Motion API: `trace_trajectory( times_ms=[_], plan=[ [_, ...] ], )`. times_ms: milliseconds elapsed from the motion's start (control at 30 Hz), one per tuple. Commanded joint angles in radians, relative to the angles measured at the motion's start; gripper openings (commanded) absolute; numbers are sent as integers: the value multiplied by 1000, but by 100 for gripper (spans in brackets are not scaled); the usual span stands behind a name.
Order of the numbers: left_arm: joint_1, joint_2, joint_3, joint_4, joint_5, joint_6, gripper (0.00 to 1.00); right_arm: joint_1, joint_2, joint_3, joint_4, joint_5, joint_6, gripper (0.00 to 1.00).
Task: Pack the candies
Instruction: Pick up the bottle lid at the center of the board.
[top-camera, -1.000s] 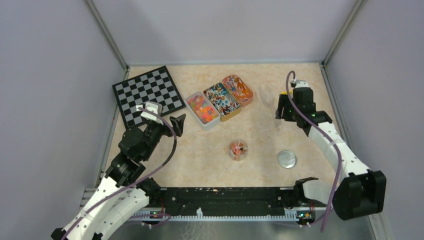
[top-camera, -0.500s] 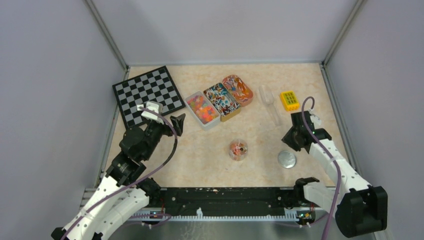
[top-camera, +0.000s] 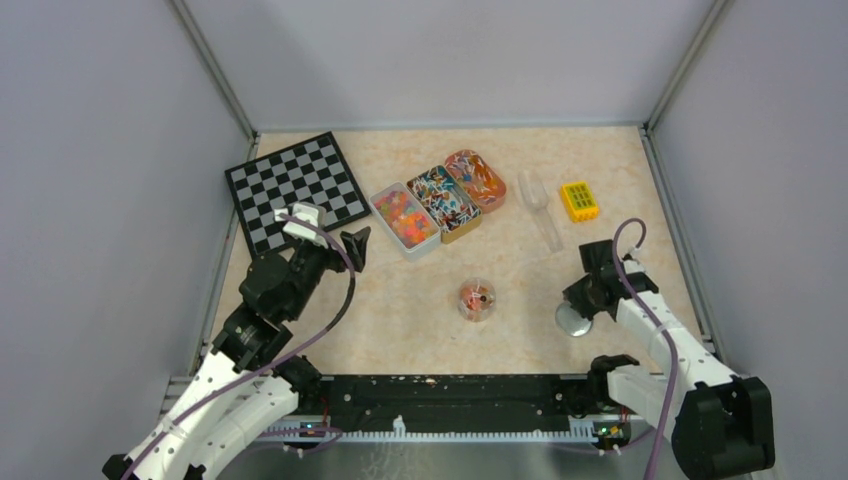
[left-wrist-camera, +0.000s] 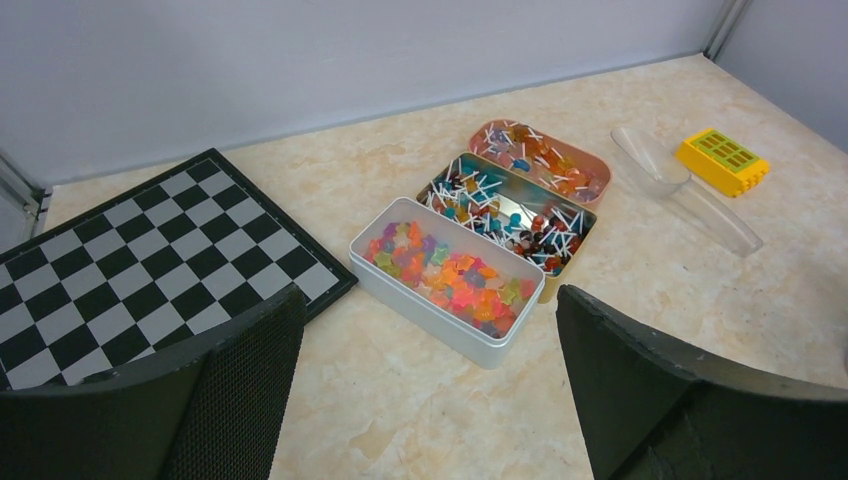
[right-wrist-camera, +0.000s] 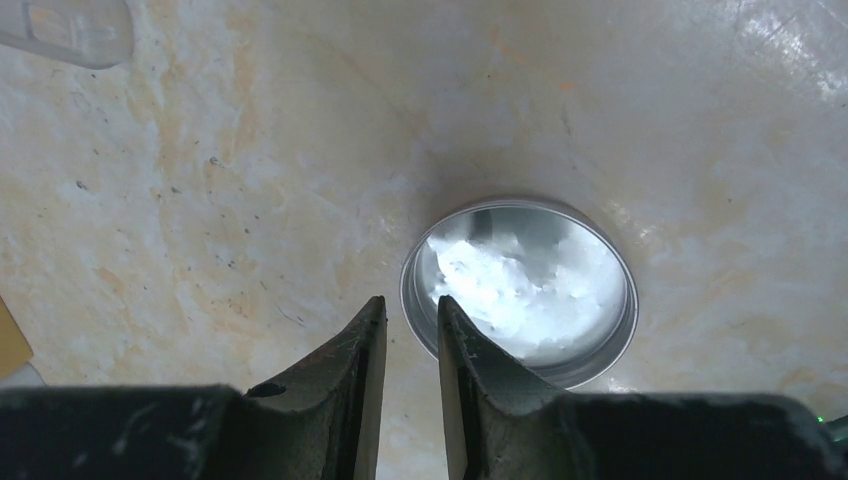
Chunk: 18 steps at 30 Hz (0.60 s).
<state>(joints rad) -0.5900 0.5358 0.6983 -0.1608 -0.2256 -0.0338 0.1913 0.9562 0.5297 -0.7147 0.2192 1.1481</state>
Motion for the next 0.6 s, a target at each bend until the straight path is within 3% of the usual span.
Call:
trace_trajectory(
  times_ms=[0,367,567],
  plan=[
    [-2,10,-4,27,-3,6,99,-4,3,-25,54,-11,85,24],
    [-3,7,-2,26,-1,7,99,-3,60,-54,132,-18,89,23],
    [-2,4,-3,26,-3,6,99,-4,76,-61,152,-20,96,17]
  ],
)
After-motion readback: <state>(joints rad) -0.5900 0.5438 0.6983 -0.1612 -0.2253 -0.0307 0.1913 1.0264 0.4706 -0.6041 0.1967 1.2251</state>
